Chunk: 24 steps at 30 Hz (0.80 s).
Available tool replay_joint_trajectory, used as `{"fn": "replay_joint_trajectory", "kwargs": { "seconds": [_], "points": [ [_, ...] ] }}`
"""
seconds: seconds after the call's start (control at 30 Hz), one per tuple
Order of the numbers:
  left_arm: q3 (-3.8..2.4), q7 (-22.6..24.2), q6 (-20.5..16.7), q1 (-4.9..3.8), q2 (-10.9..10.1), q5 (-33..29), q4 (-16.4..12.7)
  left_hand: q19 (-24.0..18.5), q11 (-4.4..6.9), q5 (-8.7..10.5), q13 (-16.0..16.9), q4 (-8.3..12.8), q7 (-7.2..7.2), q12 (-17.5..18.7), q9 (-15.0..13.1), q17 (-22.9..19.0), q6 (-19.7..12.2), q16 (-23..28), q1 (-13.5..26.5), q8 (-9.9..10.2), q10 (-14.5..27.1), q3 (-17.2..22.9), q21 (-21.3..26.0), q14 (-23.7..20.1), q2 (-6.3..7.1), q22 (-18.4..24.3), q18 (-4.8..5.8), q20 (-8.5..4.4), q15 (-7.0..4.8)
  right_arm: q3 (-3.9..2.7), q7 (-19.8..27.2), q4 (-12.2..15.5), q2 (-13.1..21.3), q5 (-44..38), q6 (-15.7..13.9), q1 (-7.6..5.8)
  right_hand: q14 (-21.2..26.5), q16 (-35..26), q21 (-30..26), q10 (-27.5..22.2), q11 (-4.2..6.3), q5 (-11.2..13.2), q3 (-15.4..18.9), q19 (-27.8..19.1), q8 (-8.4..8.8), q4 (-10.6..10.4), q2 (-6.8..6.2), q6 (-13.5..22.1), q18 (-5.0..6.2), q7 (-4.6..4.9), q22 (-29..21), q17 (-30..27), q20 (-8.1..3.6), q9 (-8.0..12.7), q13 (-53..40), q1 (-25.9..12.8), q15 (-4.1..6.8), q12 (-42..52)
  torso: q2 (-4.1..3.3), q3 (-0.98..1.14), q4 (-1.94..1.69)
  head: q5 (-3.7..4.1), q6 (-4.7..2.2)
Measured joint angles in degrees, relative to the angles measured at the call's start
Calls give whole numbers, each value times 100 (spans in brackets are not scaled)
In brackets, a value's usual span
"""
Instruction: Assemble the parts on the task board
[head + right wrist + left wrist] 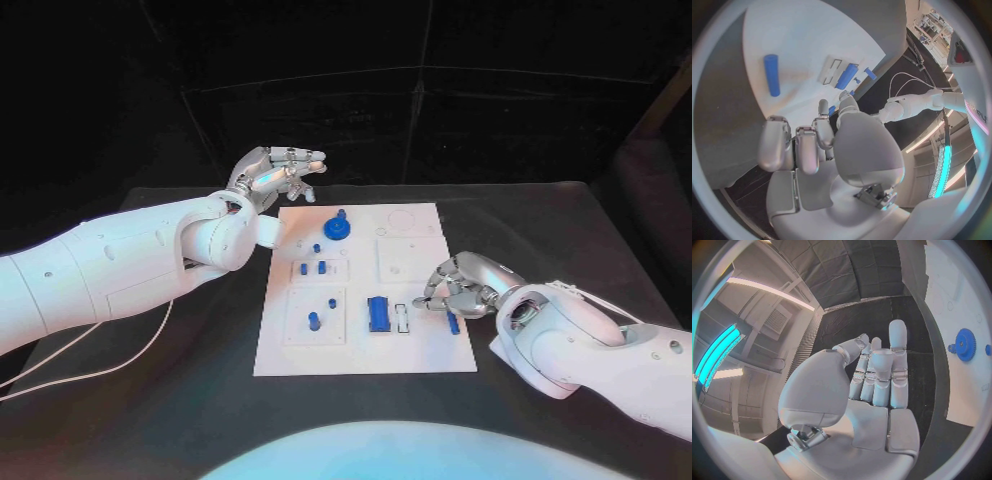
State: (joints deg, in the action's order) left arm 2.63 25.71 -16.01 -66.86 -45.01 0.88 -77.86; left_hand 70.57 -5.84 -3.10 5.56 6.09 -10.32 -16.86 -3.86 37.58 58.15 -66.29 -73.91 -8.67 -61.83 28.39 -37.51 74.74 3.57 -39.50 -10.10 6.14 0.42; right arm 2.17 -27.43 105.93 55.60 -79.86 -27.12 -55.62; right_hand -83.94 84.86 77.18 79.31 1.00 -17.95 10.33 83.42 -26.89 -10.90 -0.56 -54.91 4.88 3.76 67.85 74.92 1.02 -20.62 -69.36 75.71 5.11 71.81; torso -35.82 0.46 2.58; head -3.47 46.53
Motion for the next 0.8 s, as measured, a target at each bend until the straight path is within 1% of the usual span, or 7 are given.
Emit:
{"fn": "replay_joint_trajectory", "kwargs": {
  "seconds": [0.07, 0.23, 0.33, 0.37, 0.57, 0.63, 0.8],
  "points": [
    [0, 0, 0, 0, -2, 0, 0, 0, 0, 0, 0, 0, 0, 0, 0, 0, 0, 0, 0, 0, 0, 0, 0, 0, 0, 0, 0, 0, 0, 0, 40, 32, 183, 72, -73, -1, 0, 0, 0, 0, 0, -26, 0, 0, 34, 0, 23, 0, 0, 1, 5, 0, 0, 22, 15, 23, 0, -26, 0, -1, 2, 38, -10],
    [1, -1, 1, 0, -8, 0, 0, 0, 0, 0, 0, 0, 0, 0, 0, 0, 0, 0, 0, 0, 0, 0, 0, 0, 0, 0, -1, 0, 0, 1, 99, 60, 474, 158, -138, -3, -20, 0, 0, -11, -10, -73, 15, 21, 84, 16, 67, 0, -1, 1, 13, 0, 21, 44, 15, 67, -20, -27, -1, -2, 23, 135, -49],
    [1, -1, 3, 0, -8, 0, -3, 0, 0, 0, 0, 0, 0, 0, 0, 0, 0, 0, 0, 0, 0, 0, 0, 0, 0, 0, 0, 0, 0, 3, 94, 57, 573, 149, -125, -3, -9, 0, 0, -11, -11, -73, 60, 19, 100, 16, 67, 0, -1, 1, 13, -1, 24, 61, 15, 67, -32, -39, -4, 1, 30, 183, -55],
    [1, -1, 3, 0, -8, 0, -5, 0, 0, 0, 0, 0, 0, 0, 0, 0, 0, 0, 0, 0, 0, 0, 0, 0, 0, 0, 0, 0, 0, 3, 80, 50, 591, 134, -106, -3, 0, 0, 0, -31, -30, -73, 99, 1, 133, -20, 66, 0, -1, 1, 7, -1, 41, 70, 24, 65, -41, -49, -5, 2, 30, 197, -53],
    [1, -1, 5, 1, -15, 0, -10, 0, 0, 0, 0, 0, 0, 0, 0, 0, 0, 0, 0, 0, 0, 0, 0, 0, 0, -1, 0, 0, 0, 5, -99, -35, 591, -3, 130, 2, 1, 0, 0, -40, -40, 50, 254, -19, 161, -144, 11, -47, -1, 43, -38, -1, 61, 86, 126, -97, -40, -137, -7, 3, 30, 246, -31],
    [1, 0, 6, 1, -22, 0, -11, 0, 0, 0, 0, 0, 0, 0, 0, 0, 0, 0, 0, 0, 0, 0, 0, 0, 0, -1, 0, 0, 0, 6, -180, -71, 542, -64, 254, 4, 0, 0, 0, -40, -40, 78, 269, -19, 161, -158, -4, -66, -1, 25, -38, -1, 61, 86, 112, -112, -40, -137, -7, 3, 30, 255, -26],
    [1, 0, 7, 1, -26, 0, -14, 0, 0, 0, 0, 0, 0, 0, 0, 0, 0, 0, 0, 0, 0, 0, 0, 0, 0, -1, 0, 0, 0, 8, -315, -135, 406, -196, 498, 8, 0, 0, 0, -40, -39, 98, 269, -19, 161, -158, -10, -66, 0, 25, -38, -1, 61, 86, 108, -117, -40, -137, -4, 3, 24, 285, -24]
  ]
}}
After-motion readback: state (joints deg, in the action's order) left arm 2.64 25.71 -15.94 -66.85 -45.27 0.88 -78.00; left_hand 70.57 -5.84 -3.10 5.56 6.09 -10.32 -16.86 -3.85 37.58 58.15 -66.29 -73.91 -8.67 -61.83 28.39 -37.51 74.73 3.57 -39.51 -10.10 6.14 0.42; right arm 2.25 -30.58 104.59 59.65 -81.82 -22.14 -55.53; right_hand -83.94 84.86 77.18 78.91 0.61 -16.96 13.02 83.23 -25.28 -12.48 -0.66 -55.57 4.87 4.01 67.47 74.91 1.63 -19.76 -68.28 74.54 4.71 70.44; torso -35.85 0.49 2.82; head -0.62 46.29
